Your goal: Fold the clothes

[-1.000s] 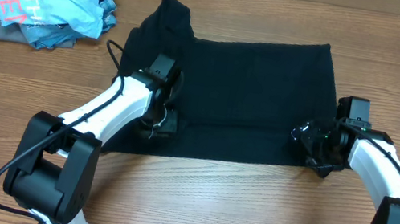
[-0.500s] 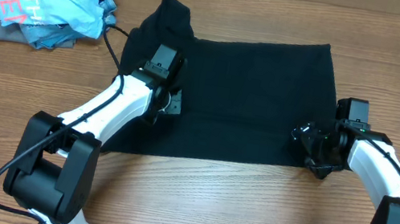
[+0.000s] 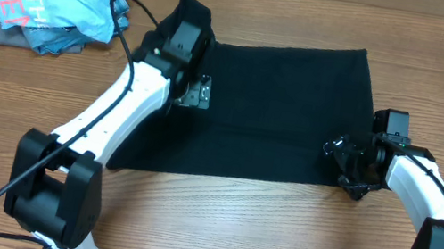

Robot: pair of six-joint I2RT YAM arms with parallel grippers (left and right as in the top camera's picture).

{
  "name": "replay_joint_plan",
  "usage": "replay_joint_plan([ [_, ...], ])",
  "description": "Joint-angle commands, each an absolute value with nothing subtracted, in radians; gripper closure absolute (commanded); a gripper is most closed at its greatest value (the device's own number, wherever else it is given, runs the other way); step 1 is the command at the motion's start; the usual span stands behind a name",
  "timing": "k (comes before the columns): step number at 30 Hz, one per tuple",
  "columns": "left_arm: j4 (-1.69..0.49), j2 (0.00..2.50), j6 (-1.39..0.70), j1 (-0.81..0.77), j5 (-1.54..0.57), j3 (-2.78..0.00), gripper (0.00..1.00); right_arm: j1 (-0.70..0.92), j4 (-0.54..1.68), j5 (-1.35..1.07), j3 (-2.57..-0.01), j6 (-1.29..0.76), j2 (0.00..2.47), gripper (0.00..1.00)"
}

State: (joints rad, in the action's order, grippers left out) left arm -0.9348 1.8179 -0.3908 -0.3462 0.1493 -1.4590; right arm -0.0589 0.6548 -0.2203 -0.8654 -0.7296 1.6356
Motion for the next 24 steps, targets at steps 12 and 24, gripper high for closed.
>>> replay_joint_plan([
  [12,-0.936,1.828,-0.565,-0.345,-0.162,-1.257,0.04,-0.058,0.648,-0.210,-0.854,-0.733,1.641,0.08],
  [24,-0.693,1.829,-0.550,-0.345,-0.154,-1.134,0.11,-0.058,0.648,-0.210,-0.854,-0.733,1.641,0.08],
])
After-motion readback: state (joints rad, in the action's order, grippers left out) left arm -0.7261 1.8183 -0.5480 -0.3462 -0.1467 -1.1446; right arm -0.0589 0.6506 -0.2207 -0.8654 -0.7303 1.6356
